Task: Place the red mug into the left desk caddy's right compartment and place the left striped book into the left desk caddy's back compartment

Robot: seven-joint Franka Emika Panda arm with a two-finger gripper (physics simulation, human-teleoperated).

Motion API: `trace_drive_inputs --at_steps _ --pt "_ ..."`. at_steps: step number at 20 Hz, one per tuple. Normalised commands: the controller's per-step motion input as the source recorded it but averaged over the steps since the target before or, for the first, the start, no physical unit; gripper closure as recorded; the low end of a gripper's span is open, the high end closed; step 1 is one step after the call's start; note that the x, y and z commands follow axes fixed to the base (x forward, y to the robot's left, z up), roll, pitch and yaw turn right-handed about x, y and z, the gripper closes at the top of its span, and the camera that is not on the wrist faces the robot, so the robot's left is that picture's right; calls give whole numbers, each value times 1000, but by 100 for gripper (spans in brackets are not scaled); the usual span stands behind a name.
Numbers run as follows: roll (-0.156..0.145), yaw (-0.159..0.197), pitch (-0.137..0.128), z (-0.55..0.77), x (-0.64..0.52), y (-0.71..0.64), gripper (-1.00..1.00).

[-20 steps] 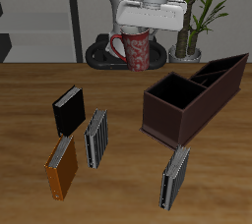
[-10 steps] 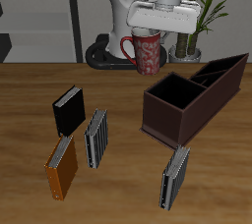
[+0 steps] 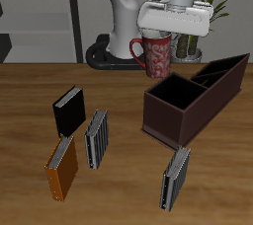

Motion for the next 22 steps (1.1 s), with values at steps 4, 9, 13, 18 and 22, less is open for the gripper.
trace_drive_inputs --at_steps 4,9,13,18,22 --pt "6 1 -2 73 169 230 100" --pt "-2 -18 5 69 104 247 100" --pt "9 -6 -21 112 205 399 100" --pt "28 20 -7 -27 191 291 100" --pt "1 4 27 -184 149 106 100"
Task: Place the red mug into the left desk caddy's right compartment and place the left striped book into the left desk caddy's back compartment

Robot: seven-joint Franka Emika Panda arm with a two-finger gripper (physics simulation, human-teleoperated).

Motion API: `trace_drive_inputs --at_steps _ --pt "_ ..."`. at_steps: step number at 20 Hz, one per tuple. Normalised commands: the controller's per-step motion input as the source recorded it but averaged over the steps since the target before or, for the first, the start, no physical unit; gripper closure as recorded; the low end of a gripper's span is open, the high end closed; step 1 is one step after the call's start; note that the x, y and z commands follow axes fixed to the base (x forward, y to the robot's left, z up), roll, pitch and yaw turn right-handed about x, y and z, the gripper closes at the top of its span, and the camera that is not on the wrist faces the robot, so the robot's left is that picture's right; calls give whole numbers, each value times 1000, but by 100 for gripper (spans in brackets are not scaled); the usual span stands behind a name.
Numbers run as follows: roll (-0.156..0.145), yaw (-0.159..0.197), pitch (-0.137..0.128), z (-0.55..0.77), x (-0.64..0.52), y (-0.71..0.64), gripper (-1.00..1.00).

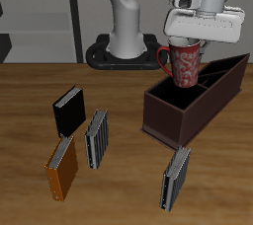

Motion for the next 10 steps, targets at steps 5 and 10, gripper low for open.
trace_drive_inputs --at_steps 5,10 --pt "8 26 24 -235 139 107 100" --pt "29 23 20 -165 9 89 100"
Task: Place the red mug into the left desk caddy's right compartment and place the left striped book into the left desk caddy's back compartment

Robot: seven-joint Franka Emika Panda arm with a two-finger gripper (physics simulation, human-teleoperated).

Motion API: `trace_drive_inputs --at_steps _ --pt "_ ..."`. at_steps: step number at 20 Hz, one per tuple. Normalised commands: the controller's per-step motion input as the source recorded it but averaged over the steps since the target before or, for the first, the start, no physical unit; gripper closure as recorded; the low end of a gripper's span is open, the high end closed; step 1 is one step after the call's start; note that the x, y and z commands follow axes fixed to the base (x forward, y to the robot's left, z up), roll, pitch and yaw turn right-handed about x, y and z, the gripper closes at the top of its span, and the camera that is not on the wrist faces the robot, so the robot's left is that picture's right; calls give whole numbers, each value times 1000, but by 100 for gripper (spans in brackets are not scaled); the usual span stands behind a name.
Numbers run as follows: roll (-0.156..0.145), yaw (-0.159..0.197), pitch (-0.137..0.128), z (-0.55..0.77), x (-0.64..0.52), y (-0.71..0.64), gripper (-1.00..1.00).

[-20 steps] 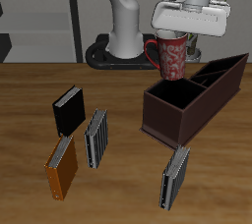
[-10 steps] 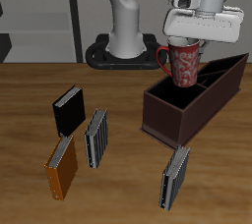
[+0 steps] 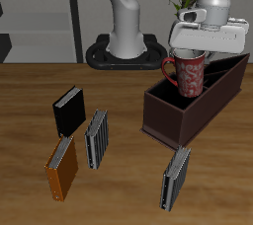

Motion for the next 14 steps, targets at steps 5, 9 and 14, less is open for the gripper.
trace_drive_inputs --at_steps 5,9,14 --pt "12 25 22 -185 29 41 100" --pt "-10 36 2 -130 -66 1 100" --pt "1 10 12 -54 -19 -38 100"
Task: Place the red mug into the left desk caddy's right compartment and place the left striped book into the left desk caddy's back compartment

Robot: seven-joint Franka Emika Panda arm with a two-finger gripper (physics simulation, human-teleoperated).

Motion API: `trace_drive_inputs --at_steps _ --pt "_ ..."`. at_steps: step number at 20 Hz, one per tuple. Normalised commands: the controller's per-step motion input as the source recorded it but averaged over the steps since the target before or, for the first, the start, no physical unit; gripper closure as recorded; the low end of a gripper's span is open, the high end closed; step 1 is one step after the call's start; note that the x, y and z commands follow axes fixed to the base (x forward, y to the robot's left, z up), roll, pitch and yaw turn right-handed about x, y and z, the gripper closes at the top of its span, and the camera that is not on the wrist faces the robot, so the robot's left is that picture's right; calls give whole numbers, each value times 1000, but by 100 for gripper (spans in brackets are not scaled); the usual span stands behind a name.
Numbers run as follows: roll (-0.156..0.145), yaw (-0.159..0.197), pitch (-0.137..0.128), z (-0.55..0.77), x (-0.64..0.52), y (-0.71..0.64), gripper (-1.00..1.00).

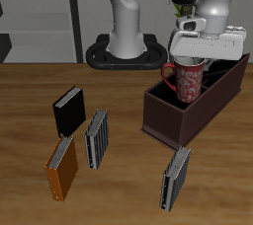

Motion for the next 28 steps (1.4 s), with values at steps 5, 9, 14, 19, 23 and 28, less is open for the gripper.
trace_drive_inputs --at_steps 5,9,14,19,23,28 --pt "-11 17 4 -68 -19 -55 100" --pt "-4 -4 6 -55 -14 -102 100" --pt "0 -13 31 -165 57 -58 100" --pt "27 -19 68 -265 72 -22 100" --pt "79 -35 71 -142 16 60 100" --pt "61 -20 43 -46 -24 60 -100"
